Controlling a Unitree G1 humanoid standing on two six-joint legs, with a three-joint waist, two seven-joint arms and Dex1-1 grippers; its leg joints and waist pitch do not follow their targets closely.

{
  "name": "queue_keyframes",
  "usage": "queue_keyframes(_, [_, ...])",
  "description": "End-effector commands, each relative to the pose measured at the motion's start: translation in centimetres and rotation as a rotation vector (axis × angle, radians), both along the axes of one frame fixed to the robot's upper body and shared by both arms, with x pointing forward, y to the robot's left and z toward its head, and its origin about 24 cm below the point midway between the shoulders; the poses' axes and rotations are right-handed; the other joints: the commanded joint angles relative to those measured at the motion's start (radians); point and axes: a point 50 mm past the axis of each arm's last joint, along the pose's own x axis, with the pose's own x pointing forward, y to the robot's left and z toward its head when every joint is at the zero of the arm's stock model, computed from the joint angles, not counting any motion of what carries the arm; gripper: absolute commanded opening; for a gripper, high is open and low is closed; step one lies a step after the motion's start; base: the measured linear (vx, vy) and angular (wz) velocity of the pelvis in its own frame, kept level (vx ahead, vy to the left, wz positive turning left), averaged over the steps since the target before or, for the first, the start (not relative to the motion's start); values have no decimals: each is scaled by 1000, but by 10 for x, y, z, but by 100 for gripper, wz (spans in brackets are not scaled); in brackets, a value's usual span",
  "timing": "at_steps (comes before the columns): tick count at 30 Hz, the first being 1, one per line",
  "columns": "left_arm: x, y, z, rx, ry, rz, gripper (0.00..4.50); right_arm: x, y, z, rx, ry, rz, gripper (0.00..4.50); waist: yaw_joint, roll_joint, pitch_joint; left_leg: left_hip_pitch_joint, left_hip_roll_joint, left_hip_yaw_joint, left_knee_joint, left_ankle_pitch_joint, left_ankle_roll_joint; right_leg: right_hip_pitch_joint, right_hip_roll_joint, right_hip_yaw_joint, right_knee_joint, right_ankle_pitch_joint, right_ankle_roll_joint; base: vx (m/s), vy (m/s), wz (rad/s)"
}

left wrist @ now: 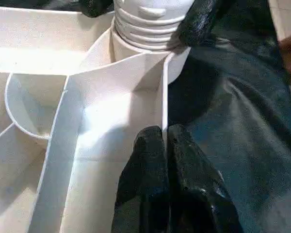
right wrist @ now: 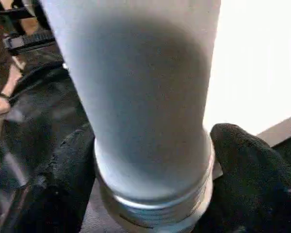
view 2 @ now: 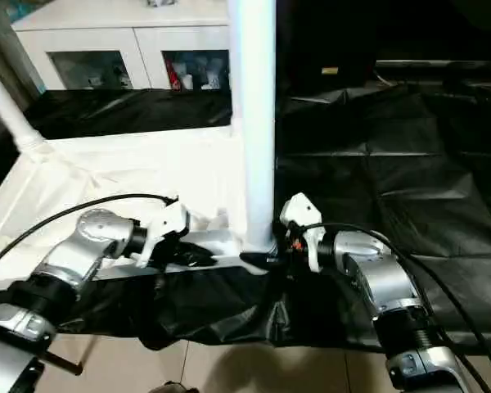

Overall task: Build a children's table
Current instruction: Insert table leg to table base

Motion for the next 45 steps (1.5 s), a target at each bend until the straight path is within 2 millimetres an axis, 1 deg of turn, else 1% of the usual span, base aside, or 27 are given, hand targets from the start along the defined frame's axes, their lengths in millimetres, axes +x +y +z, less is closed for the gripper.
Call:
queue_keyframes(1, [-1, 0, 4, -7, -3, -24, 0, -1, 3, 0, 3, 10, 13, 348, -2, -16, -70, 18, 39, -9, -73, -240, 59, 51, -60, 46, -68, -264, -213, 0, 0, 0])
queue_keyframes(2, [-1, 0, 4, -8, -3, -22, 0, -2, 5, 0, 9, 11, 15, 322, -2, -16, -71, 17, 38, -9, -72, -235, 57, 50, -60, 46, -68, -267, -210, 0, 0, 0])
queue_keyframes(6, [0, -3, 4, -21, -5, -8, 0, -3, 9, -4, 28, 11, -2, 303, -1, -16, -73, 16, 37, -9, -70, -210, 60, 50, -59, 45, -66, -248, -208, 0, 0, 0])
queue_keyframes(9, [8, -8, 3, -10, -40, 79, 0, 3, 11, -11, 38, 11, -132, 287, -3, -12, -74, 15, 36, -10, -69, -204, 56, 49, -59, 44, -64, -230, -214, 0, 0, 0])
queue_keyframes(11, [15, -11, 1, 12, -71, 161, 0, 9, 12, -19, 22, 22, -257, 283, -10, -15, -72, 18, 32, -10, -72, -224, 40, 47, -58, 43, -71, -272, -202, 0, 0, 0])
queue_keyframes(12, [18, -13, 1, 10, -75, 191, 0, 11, 12, -23, 11, 24, -304, 281, -10, -15, -72, 18, 32, -10, -72, -224, 40, 47, -58, 43, -71, -272, -202, 0, 0, 0])
queue_keyframes(14, [25, -19, 2, 5, -91, 265, 0, 16, 16, -31, -6, 36, -415, 280, -18, -14, -68, 20, 29, -11, -74, -254, 24, 47, -59, 42, -79, -329, -185, 0, 0, 0])
queue_keyframes(15, [25, -19, 2, 5, -91, 265, 0, 16, 16, -31, -6, 36, -415, 279, -22, -14, -67, 21, 27, -11, -75, -266, 19, 46, -58, 41, -83, -353, -177, 0, 0, 0])
queue_keyframes(16, [34, -30, 4, -3, -118, 367, 0, 23, 25, -42, -1, 71, -576, 279, -23, -13, -68, 21, 28, -12, -75, -269, 17, 48, -59, 41, -83, -358, -173, 0, 0, 0])
queue_keyframes(17, [35, -31, 4, -4, -121, 378, 0, 24, 26, -43, -1, 73, -593, 279, -30, -8, -64, 23, 26, -12, -76, -287, 7, 41, -59, 41, -87, -377, -175, 0, 0, 0])
queue_keyframes(18, [37, -33, 5, -6, -127, 399, 0, 25, 28, -44, -3, 79, -623, 279, -33, -12, -65, 25, 25, -16, -80, -304, -1, 46, -58, 37, -89, -408, -160, 0, 0, 0])
queue_keyframes(20, [43, -44, 7, -24, -144, 474, 0, 30, 39, -48, -5, 88, -707, 279, -38, -10, -61, 26, 24, -14, -79, -331, 0, 40, -59, 38, -98, -443, -151, 0, 0, 0])
queue_keyframes(21, [44, -49, 9, -37, -145, 494, 0, 32, 46, -49, -4, 86, -720, 279, -39, -12, -62, 26, 23, -16, -80, -336, -1, 45, -59, 35, -100, -458, -141, 0, 0, 0])
queue_keyframes(25, [41, -65, 10, -65, -141, 432, 0, 36, 69, -38, 71, 58, -623, 279, -40, -12, -64, 23, 23, -17, -81, -335, 21, 44, -60, 37, -101, -439, -134, 0, 0, 0])
queue_keyframes(26, [39, -66, 9, -66, -140, 411, 0, 36, 70, -36, 96, 58, -605, 335, -39, -13, -65, 20, 23, -18, -81, -330, 25, 45, -60, 37, -100, -428, -137, 0, 0, 0])
queue_keyframes(27, [38, -65, 9, -67, -138, 394, 0, 37, 69, -34, 108, 55, -592, 349, -38, -13, -66, 18, 24, -17, -81, -318, 31, 47, -60, 38, -96, -404, -143, 0, 0, 0])
queue_keyframes(29, [33, -60, 6, -66, -133, 337, 0, 36, 65, -28, 114, 16, -523, 352, -36, -12, -68, 17, 26, -17, -81, -305, 41, 49, -60, 39, -91, -362, -158, 0, 0, 0])
queue_keyframes(30, [32, -59, 5, -65, -131, 327, 0, 35, 64, -27, 113, 11, -510, 364, -36, -15, -69, 15, 27, -17, -80, -298, 44, 51, -60, 39, -90, -346, -162, 0, 0, 0])
queue_keyframes(31, [31, -58, 5, -65, -126, 310, 0, 35, 62, -26, 110, 3, -488, 379, -35, -15, -71, 10, 28, -17, -80, -270, 51, 56, -61, 39, -83, -303, -174, 0, 0, 0])
queue_keyframes(33, [28, -54, 3, -64, -117, 274, 0, 33, 57, -24, 106, -11, -440, 379, -36, -15, -75, 8, 28, -14, -73, -226, 67, 57, -59, 40, -73, -233, -203, 0, 0, 0])
queue_keyframes(34, [24, -49, 1, -60, -103, 236, 0, 30, 51, -22, 102, -18, -387, 379, -32, -18, -77, 6, 28, -13, -69, -202, 80, 61, -60, 39, -69, -204, -210, 0, 0, 0])
queue_keyframes(35, [21, -44, 0, -48, -95, 211, 0, 28, 45, -20, 93, -26, -345, 379, -31, -15, -78, 6, 29, -12, -68, -192, 87, 60, -61, 39, -67, -189, -215, 0, 0, 0])
queue_keyframes(36, [18, -38, -2, -31, -90, 176, 0, 25, 38, -18, 79, -32, -294, 379, -30, -19, -81, 5, 31, -13, -65, -164, 100, 62, -58, 38, -61, -146, -224, 0, 0, 0])
queue_keyframes(38, [13, -29, -4, -18, -73, 124, 0, 19, 28, -15, 57, -34, -211, 379, -24, -17, -82, 5, 32, -9, -59, -143, 123, 59, -57, 39, -54, -99, -238, 30, -2, -1])
queue_keyframes(39, [10, -25, -3, -26, -58, 100, 0, 16, 24, -13, 51, -36, -179, 379, -23, -15, -81, 4, 33, -9, -60, -142, 127, 59, -57, 39, -53, -97, -241, 0, 0, 0])
queue_keyframes(41, [6, -19, -2, -34, -41, 64, 0, 12, 18, -10, 44, -39, -131, 379, -17, -18, -81, 9, 35, -8, -60, -144, 128, 55, -56, 39, -53, -108, -249, 0, 0, 0])
queue_keyframes(45, [-2, -6, -1, -20, -14, 3, 0, 5, 9, -5, 22, -43, -45, 379, -11, -16, -77, 17, 42, -8, -68, -196, 100, 50, -57, 43, -59, -189, -239, 0, 0, 0])
